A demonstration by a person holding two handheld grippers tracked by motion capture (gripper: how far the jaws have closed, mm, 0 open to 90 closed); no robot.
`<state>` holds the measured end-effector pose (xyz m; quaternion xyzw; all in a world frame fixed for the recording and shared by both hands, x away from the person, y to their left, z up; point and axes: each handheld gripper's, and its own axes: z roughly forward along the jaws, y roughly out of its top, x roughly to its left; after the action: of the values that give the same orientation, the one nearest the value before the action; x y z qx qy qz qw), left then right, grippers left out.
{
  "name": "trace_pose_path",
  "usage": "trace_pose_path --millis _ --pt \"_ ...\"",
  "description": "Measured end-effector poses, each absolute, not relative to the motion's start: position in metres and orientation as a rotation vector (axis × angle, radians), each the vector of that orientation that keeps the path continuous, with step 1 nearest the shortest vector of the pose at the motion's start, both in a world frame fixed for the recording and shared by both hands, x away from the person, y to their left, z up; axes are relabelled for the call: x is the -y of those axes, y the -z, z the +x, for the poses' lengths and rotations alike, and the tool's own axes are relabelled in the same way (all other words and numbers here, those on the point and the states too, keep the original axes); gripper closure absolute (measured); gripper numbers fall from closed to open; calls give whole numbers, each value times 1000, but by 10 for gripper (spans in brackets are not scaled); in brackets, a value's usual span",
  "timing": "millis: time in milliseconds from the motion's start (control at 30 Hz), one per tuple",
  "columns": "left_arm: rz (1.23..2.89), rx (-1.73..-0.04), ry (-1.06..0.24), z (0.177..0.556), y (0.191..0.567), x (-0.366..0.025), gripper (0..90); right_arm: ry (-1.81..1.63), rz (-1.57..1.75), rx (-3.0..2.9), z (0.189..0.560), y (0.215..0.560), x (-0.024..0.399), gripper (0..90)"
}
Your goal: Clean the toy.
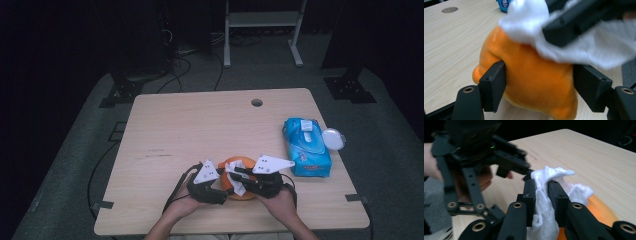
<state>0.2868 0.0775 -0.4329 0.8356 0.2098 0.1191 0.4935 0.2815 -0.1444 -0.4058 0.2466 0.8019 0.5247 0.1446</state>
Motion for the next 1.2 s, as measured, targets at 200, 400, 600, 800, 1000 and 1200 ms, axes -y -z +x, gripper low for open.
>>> trace_pose_path --millis 200,400,600,800,1000,1200 --pt "2023 -504 -287 287 433 -76 297 -1508 852 -2238 290 409 170 764" --pt "2036 -513 -285 286 437 -75 297 -1523 687 -2333 278 411 137 766" --pt "2029 -506 -266 286 436 -78 303 -1483 854 -2211 293 409 173 761" --pt "2059 -498 -258 286 436 -75 302 -1542 792 -2261 286 413 161 760" --pt "2053 -514 -251 287 437 -79 303 -1477 818 -2259 294 410 166 757" --pt "2035 -500 -264 287 435 -76 203 -1523 833 -2305 296 416 171 753"
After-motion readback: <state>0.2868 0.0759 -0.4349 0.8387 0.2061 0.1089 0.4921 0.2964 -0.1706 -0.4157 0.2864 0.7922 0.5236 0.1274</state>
